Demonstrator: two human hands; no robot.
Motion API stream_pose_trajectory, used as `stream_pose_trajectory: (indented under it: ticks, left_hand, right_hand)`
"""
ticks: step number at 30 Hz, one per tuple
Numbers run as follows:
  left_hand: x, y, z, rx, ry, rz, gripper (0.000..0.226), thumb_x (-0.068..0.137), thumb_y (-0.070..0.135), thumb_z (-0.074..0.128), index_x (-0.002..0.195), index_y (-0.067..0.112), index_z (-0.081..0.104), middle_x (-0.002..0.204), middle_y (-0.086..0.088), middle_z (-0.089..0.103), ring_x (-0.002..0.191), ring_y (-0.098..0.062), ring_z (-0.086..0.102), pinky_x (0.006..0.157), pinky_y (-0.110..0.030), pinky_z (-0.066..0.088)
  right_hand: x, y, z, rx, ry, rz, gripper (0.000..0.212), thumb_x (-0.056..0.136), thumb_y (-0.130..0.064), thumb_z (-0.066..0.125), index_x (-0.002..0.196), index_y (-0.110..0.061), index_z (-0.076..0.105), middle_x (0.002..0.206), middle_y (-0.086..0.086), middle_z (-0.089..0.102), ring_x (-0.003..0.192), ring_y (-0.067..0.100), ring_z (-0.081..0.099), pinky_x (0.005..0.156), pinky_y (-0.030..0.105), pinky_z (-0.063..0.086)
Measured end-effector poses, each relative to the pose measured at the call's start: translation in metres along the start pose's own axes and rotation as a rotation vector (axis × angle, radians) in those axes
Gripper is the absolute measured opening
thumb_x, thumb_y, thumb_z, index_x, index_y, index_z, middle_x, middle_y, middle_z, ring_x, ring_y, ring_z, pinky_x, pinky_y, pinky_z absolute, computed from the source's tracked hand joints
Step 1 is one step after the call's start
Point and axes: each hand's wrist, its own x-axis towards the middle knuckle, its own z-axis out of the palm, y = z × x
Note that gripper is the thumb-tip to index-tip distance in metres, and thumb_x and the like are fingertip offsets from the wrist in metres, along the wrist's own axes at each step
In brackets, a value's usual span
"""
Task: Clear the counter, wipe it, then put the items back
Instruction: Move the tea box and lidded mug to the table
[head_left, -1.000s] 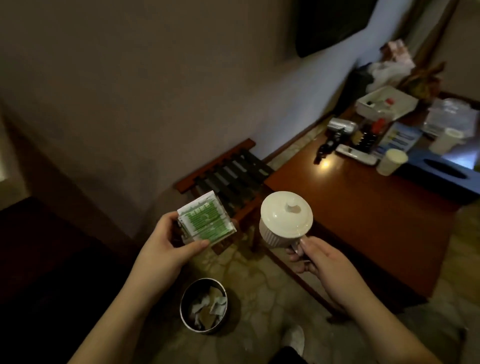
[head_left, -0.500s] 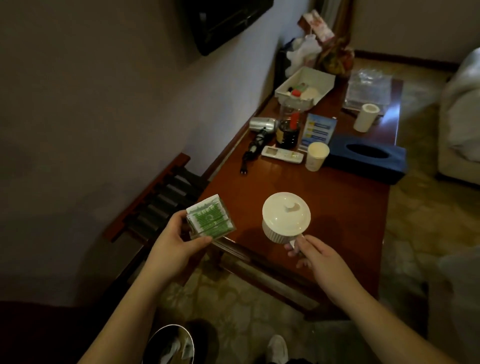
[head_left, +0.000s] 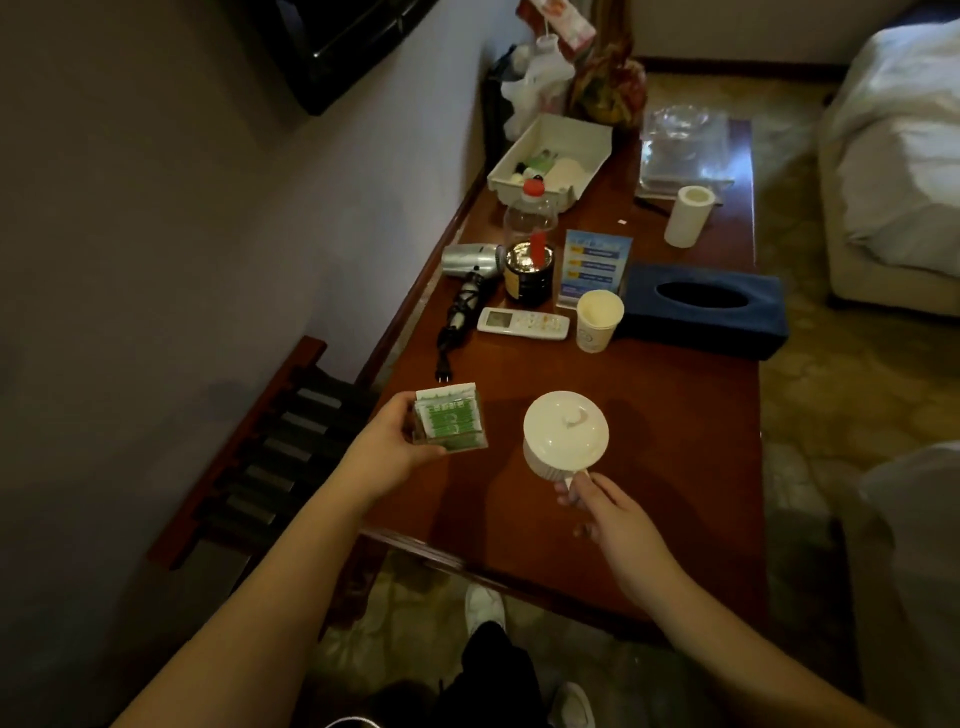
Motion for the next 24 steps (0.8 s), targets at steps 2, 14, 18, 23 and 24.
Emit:
stream_pose_trajectory:
  ticks: [2,14,18,23,24]
  left_hand:
    - [0.033,-0.003,0.001,0.031,-0.052,0.010,0.062,0.080,0.017,0.076,0.130,0.034,0.045,0.111,0.015,0.060,0.098,-0.003,0.060,0.073,-0.021,0.045]
    - [0.177,-0.008,0.008,0.171,-0.208,0.018,0.069,0.078,0.018,0.077,0.135,0.032,0.039,0.121,0.012,0.056,0.108,-0.009,0.054,0.084,-0.027,0.044]
    - [0.200,-0.007,0.016,0.283,-0.221,0.059,0.068,0.078,0.017,0.076,0.136,0.028,0.042,0.131,0.005,0.056,0.114,-0.015,0.056,0.083,-0.026,0.042]
    - [0.215,-0.012,0.026,0.379,-0.199,0.108,0.063,0.082,0.020,0.072,0.138,0.020,0.042,0.138,-0.001,0.041,0.117,-0.021,0.052,0.089,-0.028,0.040]
    - [0.217,-0.014,0.028,0.394,-0.197,0.112,0.062,0.083,0.020,0.071,0.138,0.020,0.042,0.138,-0.002,0.040,0.116,-0.022,0.052,0.087,-0.027,0.039]
  right_hand:
    - [0.020,-0.005,0.005,0.030,0.035,0.005,0.032,0.095,-0.051,0.045,0.088,-0.029,0.068,0.100,-0.011,0.069,0.103,0.015,0.061,0.087,0.040,0.049]
    - [0.122,-0.019,0.027,-0.025,0.188,0.197,0.029,0.095,-0.054,0.040,0.087,-0.034,0.059,0.096,-0.020,0.059,0.090,0.001,0.053,0.067,0.023,0.040]
    - [0.144,-0.018,0.033,-0.023,0.242,0.248,0.010,0.094,-0.056,0.041,0.092,-0.048,0.046,0.094,-0.024,0.050,0.092,0.004,0.049,0.086,0.033,0.042]
    - [0.161,-0.018,0.038,-0.016,0.249,0.255,0.014,0.094,-0.055,0.039,0.092,-0.045,0.048,0.093,-0.026,0.051,0.089,0.001,0.049,0.081,0.029,0.040]
    - [0.163,-0.019,0.039,-0.009,0.247,0.259,0.016,0.094,-0.056,0.040,0.093,-0.043,0.050,0.094,-0.026,0.053,0.087,-0.001,0.050,0.076,0.026,0.041]
